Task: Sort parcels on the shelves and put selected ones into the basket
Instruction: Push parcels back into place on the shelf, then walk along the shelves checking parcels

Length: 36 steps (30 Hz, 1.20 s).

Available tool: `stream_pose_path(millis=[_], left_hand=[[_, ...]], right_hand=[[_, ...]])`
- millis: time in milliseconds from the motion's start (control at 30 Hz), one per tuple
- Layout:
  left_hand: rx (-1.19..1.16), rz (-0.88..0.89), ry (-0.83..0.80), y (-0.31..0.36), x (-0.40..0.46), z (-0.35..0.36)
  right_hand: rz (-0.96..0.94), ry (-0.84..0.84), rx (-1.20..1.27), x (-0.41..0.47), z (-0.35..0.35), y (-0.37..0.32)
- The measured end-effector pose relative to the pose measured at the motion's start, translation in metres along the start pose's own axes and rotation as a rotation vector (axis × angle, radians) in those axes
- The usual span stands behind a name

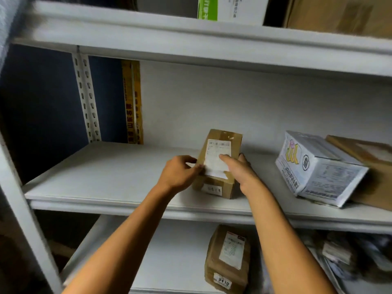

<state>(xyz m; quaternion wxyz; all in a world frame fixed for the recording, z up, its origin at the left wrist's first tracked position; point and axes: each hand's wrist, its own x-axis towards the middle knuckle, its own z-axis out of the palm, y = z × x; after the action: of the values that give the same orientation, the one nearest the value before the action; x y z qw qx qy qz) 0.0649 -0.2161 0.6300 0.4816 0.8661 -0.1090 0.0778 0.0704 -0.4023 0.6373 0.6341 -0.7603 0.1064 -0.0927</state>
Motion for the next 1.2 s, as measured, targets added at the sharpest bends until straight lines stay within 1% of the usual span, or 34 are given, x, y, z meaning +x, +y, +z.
stream_pose_path(millis=[67,167,233,267,333,400,500,567,667,800,933,1033,1200], left_hand=[[0.048,-0.001,0.014,0.003,-0.003,0.005],[0.135,0.01,0.047,0.007,-0.006,0.011],[0.176,0.02,0.114,0.008,-0.008,0.012],[0.198,0.049,0.172,0.01,-0.01,0.014],[0.242,0.181,0.297,0.015,-0.014,0.021],[0.253,0.33,0.348,0.029,-0.021,0.032],[0.171,0.453,0.284,0.054,-0.035,0.055],[0.107,0.48,0.196,0.068,-0.045,0.074],[0.105,0.493,0.099,0.091,-0.059,0.102],[0.117,0.491,0.067,0.132,-0.077,0.155],[0.038,0.482,0.037,0.186,-0.096,0.215],[0.013,0.519,0.03,0.225,-0.1,0.251],[0.002,0.604,-0.014,0.288,-0.087,0.298]], right_hand=[[0.009,-0.015,-0.104,-0.011,-0.005,0.003],[-0.054,-0.052,-0.058,-0.018,-0.013,0.006],[-0.097,-0.032,-0.042,-0.028,-0.02,0.007],[-0.105,0.008,-0.041,-0.031,-0.024,0.008],[-0.12,0.113,-0.076,-0.038,-0.032,0.011],[-0.141,0.164,-0.121,-0.049,-0.044,0.013],[-0.118,0.074,-0.13,-0.064,-0.073,0.019],[-0.129,-0.006,-0.143,-0.075,-0.098,0.023],[-0.188,-0.036,-0.183,-0.09,-0.137,0.029],[-0.26,0.005,-0.18,-0.107,-0.206,0.041],[-0.279,0.041,-0.203,-0.117,-0.288,0.048],[-0.304,0.118,-0.242,-0.116,-0.346,0.048],[-0.331,0.212,-0.204,-0.107,-0.42,0.035]])
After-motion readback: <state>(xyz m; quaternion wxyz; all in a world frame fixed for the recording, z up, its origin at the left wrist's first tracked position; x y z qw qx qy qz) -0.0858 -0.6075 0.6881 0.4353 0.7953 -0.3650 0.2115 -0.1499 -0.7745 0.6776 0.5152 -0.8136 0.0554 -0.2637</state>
